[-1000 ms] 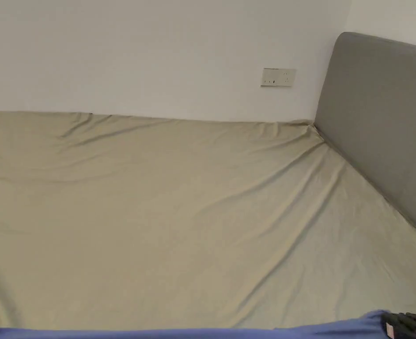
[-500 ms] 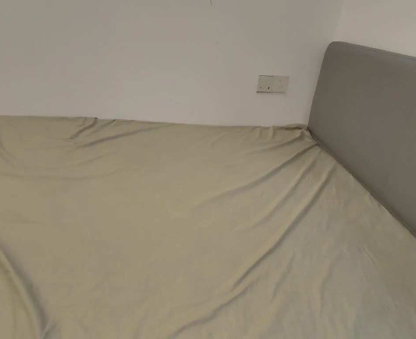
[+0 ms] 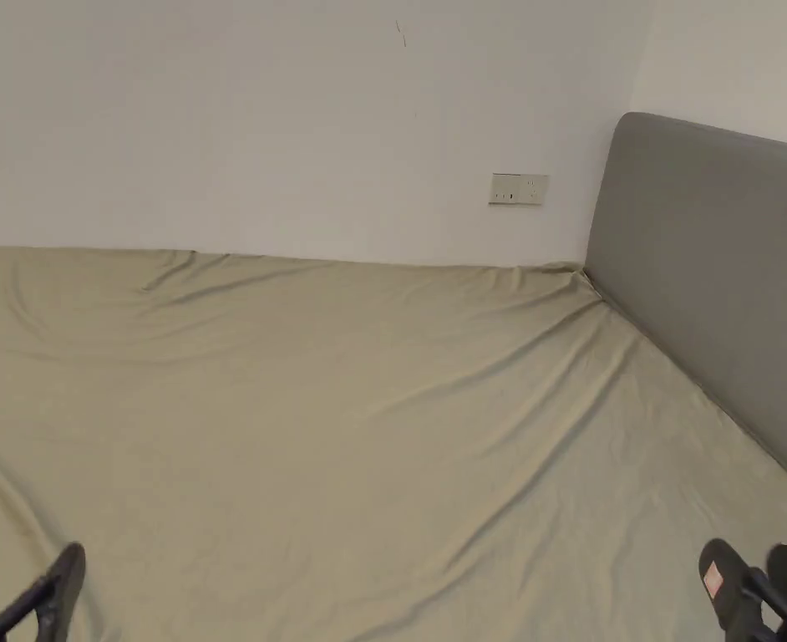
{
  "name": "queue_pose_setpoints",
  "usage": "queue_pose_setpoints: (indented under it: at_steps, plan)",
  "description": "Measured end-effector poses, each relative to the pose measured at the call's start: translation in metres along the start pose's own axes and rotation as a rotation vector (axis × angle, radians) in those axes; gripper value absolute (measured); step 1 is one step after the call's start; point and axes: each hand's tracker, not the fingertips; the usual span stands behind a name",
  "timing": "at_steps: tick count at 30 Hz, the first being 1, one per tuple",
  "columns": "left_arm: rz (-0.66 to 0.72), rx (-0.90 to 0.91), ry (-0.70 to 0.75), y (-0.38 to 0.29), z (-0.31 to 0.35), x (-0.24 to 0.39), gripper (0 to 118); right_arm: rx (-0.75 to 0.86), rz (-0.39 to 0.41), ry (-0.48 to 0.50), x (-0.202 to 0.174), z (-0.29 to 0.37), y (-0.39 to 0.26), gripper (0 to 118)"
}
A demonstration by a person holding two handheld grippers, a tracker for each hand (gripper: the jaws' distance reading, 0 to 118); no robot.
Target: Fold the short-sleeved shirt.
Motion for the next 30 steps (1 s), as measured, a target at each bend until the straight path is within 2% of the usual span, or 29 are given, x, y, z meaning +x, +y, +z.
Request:
queue_pose_setpoints:
  at_steps: [1, 3, 5, 8, 10, 12, 13, 14, 15, 16, 17, 18, 21, 22, 23, 27, 28, 29, 30]
  plan:
    - [0.004, -0.011, 0.023, 0.002, -0.003, 0.007, 0, 0.008, 0.014, -0.016, -0.013, -0.003, -0.003, 2]
    - [0.03, -0.033, 0.041, -0.001, -0.007, 0.008, 0, 0.005, 0.016, -0.015, -0.026, -0.01, -0.009, 2]
    - [0.144, -0.094, -0.074, -0.007, -0.01, -0.006, 0, -0.043, 0.017, 0.06, -0.035, -0.015, -0.014, 1]
    - [0.453, -0.154, -0.205, -0.021, -0.014, -0.047, 0, -0.06, 0.052, 0.069, -0.045, -0.018, -0.019, 1]
    - [0.625, -0.22, -0.238, -0.036, -0.023, -0.085, 0, -0.064, 0.058, 0.07, -0.049, -0.019, -0.02, 1]
    - [0.793, -0.366, -0.261, -0.057, -0.039, -0.126, 0, -0.073, 0.043, 0.082, -0.051, -0.021, -0.017, 1]
    - [0.86, -0.444, -0.259, -0.07, -0.045, -0.143, 4, -0.077, 0.028, 0.087, -0.051, -0.022, -0.017, 1]
    - [0.856, -0.534, -0.27, -0.082, -0.053, -0.158, 19, -0.085, 0.001, 0.099, -0.052, -0.024, -0.016, 1]
    - [0.848, -0.611, -0.287, -0.094, -0.056, -0.167, 66, -0.091, -0.024, 0.11, -0.053, -0.025, -0.015, 1]
    - [0.859, -0.669, -0.305, -0.106, -0.06, -0.174, 104, -0.093, -0.024, 0.102, -0.055, -0.026, -0.015, 1]
    - [0.905, -0.704, -0.33, -0.119, -0.062, -0.179, 118, -0.098, -0.025, 0.099, -0.058, -0.028, -0.015, 1]
    - [0.99, -0.649, -0.378, -0.131, -0.059, -0.187, 116, -0.104, -0.025, 0.099, -0.059, -0.029, -0.016, 1]
    - [1.116, -0.736, -0.405, -0.174, -0.068, -0.198, 118, -0.133, -0.058, 0.118, -0.064, -0.032, -0.016, 1]
    - [1.149, -0.753, -0.423, -0.167, -0.056, -0.174, 118, -0.143, -0.08, 0.128, -0.064, -0.034, -0.018, 1]
    - [1.169, -0.795, -0.422, -0.201, -0.077, -0.201, 118, -0.147, -0.075, 0.123, -0.066, -0.034, -0.017, 1]
    - [1.129, -0.966, -0.357, -0.246, -0.096, -0.196, 111, -0.162, -0.039, 0.108, -0.07, -0.032, -0.017, 1]
    - [1.146, -0.87, -0.405, -0.244, -0.097, -0.197, 109, -0.165, -0.041, 0.112, -0.07, -0.032, -0.016, 1]
    - [1.224, -0.868, -0.483, -0.24, -0.105, -0.194, 102, -0.169, -0.043, 0.114, -0.07, -0.033, -0.016, 1]
    - [1.286, -0.952, -0.527, -0.239, -0.104, -0.174, 83, -0.174, -0.043, 0.114, -0.071, -0.034, -0.015, 1]
